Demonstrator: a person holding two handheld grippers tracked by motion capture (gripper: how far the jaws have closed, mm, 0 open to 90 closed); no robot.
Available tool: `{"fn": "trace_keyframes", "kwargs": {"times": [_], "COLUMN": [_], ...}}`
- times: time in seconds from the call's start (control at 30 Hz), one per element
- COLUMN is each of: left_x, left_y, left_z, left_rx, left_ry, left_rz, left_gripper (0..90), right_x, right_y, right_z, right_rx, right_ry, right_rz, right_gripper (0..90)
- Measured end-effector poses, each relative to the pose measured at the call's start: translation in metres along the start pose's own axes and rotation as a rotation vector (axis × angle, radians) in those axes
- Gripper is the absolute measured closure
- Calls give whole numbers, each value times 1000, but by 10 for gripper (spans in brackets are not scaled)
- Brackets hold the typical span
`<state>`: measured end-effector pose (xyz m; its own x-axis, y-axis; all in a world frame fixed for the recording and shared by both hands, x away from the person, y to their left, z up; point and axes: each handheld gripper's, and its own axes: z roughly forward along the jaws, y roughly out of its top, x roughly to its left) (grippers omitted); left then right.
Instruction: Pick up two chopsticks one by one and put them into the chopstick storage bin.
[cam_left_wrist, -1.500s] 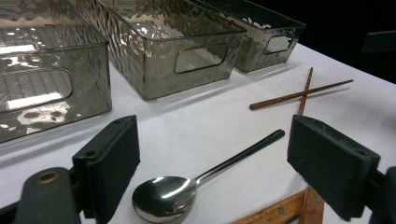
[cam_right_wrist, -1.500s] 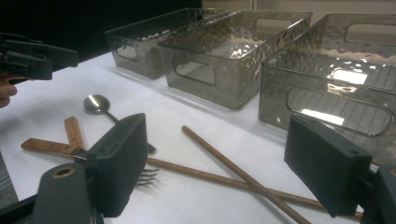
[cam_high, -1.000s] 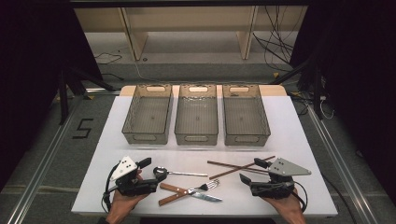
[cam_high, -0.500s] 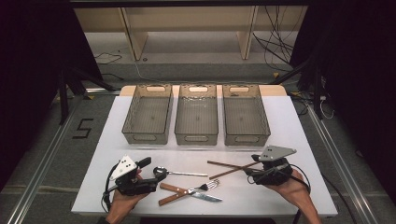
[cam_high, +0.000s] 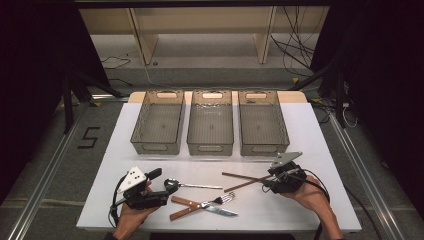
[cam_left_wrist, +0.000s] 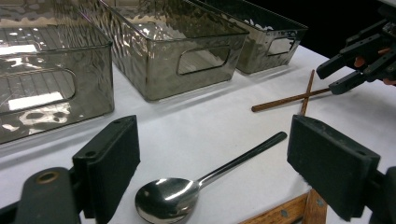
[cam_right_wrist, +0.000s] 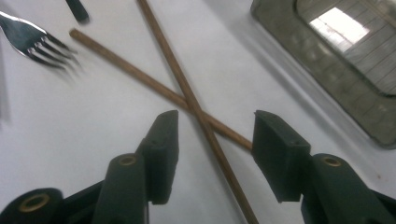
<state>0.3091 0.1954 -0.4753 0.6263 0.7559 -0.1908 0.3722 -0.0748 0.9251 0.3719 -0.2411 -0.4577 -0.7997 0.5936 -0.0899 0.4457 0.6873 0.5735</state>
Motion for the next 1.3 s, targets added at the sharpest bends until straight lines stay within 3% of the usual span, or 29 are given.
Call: {"fn": "trace_keyframes", "kwargs": {"times": [0.47,0.57,0.73,1.07,1.3], "left_x": [0,1,0,1,1], "left_y": [0,0,0,0,0], "left_z": [0,0,0,0,0], "left_rx": [-1,-2,-2,2,1], "left_ry": [5,5,6,8,9], "left_rz": [-4,-5,-4,-2,-3], "left_gripper": [166,166,167,167,167], "right_x": [-1,2,3,3,4], "right_y": [-3,-3,-3,0,1], "right_z": [10,13,13,14,13], "right_rx": [74,96,102,122,120], "right_ry": [-1,3,15,57,38], "right_rz": [-66,-106,-129,-152,-147], "right_gripper": [637,661,712,826,852]}}
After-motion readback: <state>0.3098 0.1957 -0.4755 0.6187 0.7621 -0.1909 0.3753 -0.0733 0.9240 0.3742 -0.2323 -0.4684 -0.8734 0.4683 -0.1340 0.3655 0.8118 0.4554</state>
